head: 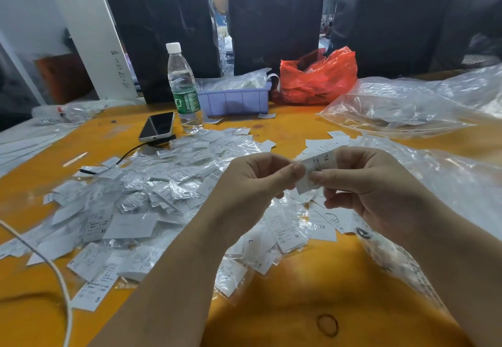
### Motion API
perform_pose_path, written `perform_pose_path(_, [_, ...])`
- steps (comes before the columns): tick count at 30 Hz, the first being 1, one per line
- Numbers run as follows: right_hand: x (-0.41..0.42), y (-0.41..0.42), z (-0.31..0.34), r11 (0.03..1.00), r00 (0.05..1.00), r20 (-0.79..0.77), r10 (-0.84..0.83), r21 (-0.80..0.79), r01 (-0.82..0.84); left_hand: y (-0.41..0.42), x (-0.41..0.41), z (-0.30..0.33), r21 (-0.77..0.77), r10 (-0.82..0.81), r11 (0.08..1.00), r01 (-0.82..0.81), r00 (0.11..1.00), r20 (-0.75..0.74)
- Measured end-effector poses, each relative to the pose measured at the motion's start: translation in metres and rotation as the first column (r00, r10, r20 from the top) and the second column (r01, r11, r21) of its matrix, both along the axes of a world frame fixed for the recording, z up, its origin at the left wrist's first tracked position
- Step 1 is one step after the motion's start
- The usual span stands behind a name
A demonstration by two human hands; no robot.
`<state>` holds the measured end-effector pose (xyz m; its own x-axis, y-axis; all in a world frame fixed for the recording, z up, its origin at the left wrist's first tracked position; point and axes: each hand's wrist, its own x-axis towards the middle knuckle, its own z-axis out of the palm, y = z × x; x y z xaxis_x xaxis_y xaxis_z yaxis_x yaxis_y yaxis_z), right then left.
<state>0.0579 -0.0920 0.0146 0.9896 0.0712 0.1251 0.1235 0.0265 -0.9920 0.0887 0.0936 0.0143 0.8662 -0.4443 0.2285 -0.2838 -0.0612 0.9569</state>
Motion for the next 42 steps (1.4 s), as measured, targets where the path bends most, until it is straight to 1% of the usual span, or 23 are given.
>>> perform_pose_path(4, [0.001, 0.002, -0.002, 0.999, 0.999, -0.020, 0.031, -0.025, -0.031, -0.001, 0.001, -0.003, 0.108, 0.077, 0.991, -0.080, 0.997, 0.025])
perform_pose_path(6, [0.001, 0.001, -0.002, 1.000, 0.999, -0.038, 0.030, 0.003, -0.030, -0.001, 0.003, -0.005, 0.114, 0.096, 0.989, -0.096, 0.995, 0.003])
perform_pose_path(8, [0.002, 0.001, -0.002, 1.000, 0.999, -0.041, 0.007, 0.009, -0.006, 0.000, 0.004, -0.005, 0.106, 0.083, 0.991, -0.079, 0.996, -0.029])
perform_pose_path(10, [0.003, 0.000, -0.003, 0.999, 0.998, -0.039, -0.041, 0.002, 0.041, 0.002, 0.004, -0.002, 0.058, 0.046, 0.997, -0.042, 0.996, -0.081])
perform_pose_path(12, [0.003, 0.001, -0.003, 0.996, 0.995, -0.055, -0.080, 0.041, 0.082, 0.005, 0.005, 0.000, -0.032, -0.016, 0.999, 0.012, 0.989, -0.146])
perform_pose_path(14, [0.003, 0.000, -0.003, 0.989, 0.993, -0.082, -0.090, 0.109, 0.099, 0.008, 0.007, 0.002, -0.096, -0.071, 0.994, 0.055, 0.982, -0.175])
perform_pose_path(16, [0.004, 0.000, -0.002, 0.984, 0.990, -0.100, -0.095, 0.140, 0.109, 0.009, 0.008, 0.002, -0.105, -0.079, 0.992, 0.063, 0.985, -0.155])
perform_pose_path(20, [0.005, 0.001, -0.005, 0.986, 0.991, -0.096, -0.090, 0.128, 0.102, 0.008, 0.008, 0.000, -0.072, -0.054, 0.996, 0.046, 0.993, -0.109])
perform_pose_path(25, [0.004, 0.001, -0.007, 0.989, 0.998, -0.057, -0.032, 0.143, 0.040, 0.003, 0.006, -0.001, -0.059, 0.003, 0.998, -0.007, 0.998, -0.062])
perform_pose_path(30, [0.004, 0.004, -0.010, 0.994, 0.998, -0.059, -0.019, 0.102, 0.025, 0.001, 0.007, -0.005, -0.052, 0.095, 0.994, -0.096, 0.995, -0.025])
perform_pose_path(33, [0.006, 0.005, -0.011, 0.996, 0.995, -0.092, -0.027, 0.085, 0.035, 0.003, 0.009, -0.006, -0.002, 0.144, 0.990, -0.144, 0.990, -0.006])
perform_pose_path(35, [0.007, 0.005, -0.012, 0.996, 0.993, -0.107, -0.053, 0.059, 0.060, 0.004, 0.011, -0.006, 0.034, 0.171, 0.985, -0.170, 0.985, -0.026])
perform_pose_path(38, [0.008, 0.006, -0.015, 0.993, 0.990, -0.085, -0.115, -0.021, 0.114, 0.003, 0.013, -0.006, 0.111, 0.168, 0.981, -0.157, 0.982, -0.092])
perform_pose_path(40, [0.008, 0.009, -0.018, 0.989, 0.990, -0.057, -0.132, -0.079, 0.127, 0.003, 0.012, -0.007, 0.182, 0.163, 0.972, -0.146, 0.983, -0.081])
perform_pose_path(42, [0.007, 0.011, -0.022, 0.973, 0.991, 0.001, -0.137, -0.185, 0.135, 0.003, 0.012, -0.008, 0.219, 0.197, 0.959, -0.181, 0.979, -0.057])
